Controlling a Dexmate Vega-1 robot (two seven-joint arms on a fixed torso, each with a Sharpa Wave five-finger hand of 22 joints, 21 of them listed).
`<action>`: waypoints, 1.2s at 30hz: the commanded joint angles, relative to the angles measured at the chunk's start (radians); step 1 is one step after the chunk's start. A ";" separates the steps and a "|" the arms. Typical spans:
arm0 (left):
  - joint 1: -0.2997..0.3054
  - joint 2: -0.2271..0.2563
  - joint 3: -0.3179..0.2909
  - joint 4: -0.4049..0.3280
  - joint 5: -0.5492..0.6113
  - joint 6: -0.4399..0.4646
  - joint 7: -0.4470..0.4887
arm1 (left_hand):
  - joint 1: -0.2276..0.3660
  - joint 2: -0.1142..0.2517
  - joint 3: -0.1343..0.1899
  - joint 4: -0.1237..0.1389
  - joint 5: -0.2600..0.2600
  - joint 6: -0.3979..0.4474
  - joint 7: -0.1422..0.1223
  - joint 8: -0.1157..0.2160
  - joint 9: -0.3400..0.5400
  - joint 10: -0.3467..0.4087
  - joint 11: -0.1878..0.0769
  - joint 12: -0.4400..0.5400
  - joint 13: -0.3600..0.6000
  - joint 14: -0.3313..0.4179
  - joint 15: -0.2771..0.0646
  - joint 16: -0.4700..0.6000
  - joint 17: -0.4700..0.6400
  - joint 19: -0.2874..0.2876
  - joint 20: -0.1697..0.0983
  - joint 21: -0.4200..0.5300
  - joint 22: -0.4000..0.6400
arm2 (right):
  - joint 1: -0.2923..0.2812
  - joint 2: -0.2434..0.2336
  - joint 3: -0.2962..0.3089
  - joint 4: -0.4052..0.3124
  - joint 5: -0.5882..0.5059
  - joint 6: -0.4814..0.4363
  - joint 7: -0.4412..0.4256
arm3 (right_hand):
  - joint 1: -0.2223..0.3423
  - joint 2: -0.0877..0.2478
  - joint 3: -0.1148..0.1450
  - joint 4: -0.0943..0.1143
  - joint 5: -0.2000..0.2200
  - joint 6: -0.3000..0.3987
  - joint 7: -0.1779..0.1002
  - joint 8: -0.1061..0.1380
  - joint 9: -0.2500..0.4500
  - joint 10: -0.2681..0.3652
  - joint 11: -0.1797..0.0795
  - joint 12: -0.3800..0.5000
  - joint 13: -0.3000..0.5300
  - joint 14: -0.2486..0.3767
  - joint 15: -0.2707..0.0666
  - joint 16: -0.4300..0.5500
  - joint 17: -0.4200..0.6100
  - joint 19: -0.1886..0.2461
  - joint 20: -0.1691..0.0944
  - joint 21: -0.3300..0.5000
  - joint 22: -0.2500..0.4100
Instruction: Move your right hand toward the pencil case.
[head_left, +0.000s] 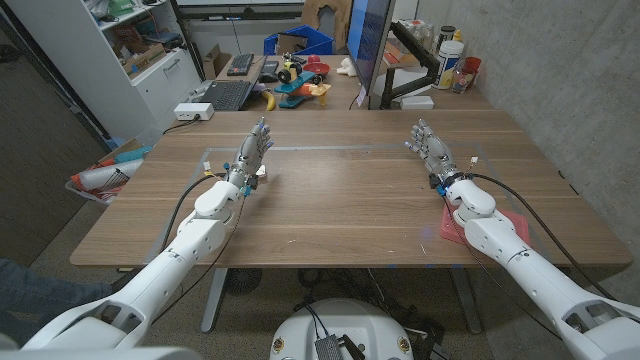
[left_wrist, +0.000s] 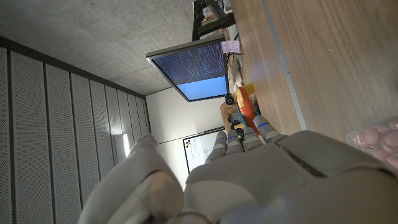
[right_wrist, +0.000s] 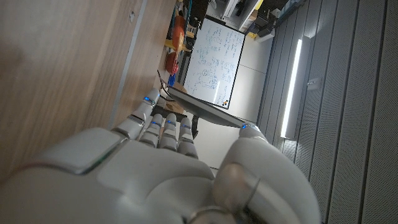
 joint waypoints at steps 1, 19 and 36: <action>0.047 -0.147 -0.183 -0.026 0.207 0.108 -0.132 | 0.011 0.004 0.009 -0.001 0.005 0.001 0.003 0.006 0.004 -0.006 -0.001 0.007 0.002 -0.007 -0.004 0.006 0.002 -0.063 0.003 0.003 0.003 | -0.050 0.075 0.101 -0.029 -0.086 -0.052 0.034 | 0.010 0.003 0.007 -0.003 0.004 0.011 -0.004 0.006 0.004 -0.005 0.007 0.004 0.003 -0.003 0.008 0.005 0.002 0.001 0.002 0.001 0.005; 0.060 -0.267 -0.315 -0.046 0.352 0.168 -0.225 | 0.014 0.010 0.010 -0.005 0.004 0.003 0.002 0.005 0.004 -0.005 -0.002 0.006 -0.006 -0.007 -0.004 0.006 0.001 -0.062 0.008 -0.007 0.004 | -0.048 0.135 0.169 -0.051 -0.172 -0.091 0.092 | 0.011 0.008 0.006 -0.007 0.003 0.013 -0.006 0.006 0.001 0.000 0.005 0.000 -0.002 -0.005 0.007 0.007 -0.004 0.005 0.002 -0.008 0.006; 0.045 -0.301 -0.352 -0.024 0.393 0.180 -0.261 | 0.017 0.016 0.011 -0.009 0.003 0.003 0.001 0.004 0.004 -0.006 -0.002 0.005 -0.014 -0.007 -0.003 0.006 0.000 -0.060 0.012 -0.018 0.004 | -0.053 0.143 0.196 -0.085 -0.208 -0.118 0.103 | 0.008 0.009 0.003 -0.010 0.003 0.017 -0.009 0.007 -0.002 0.005 0.005 -0.004 -0.005 0.000 0.006 0.011 -0.009 0.012 0.003 -0.015 0.006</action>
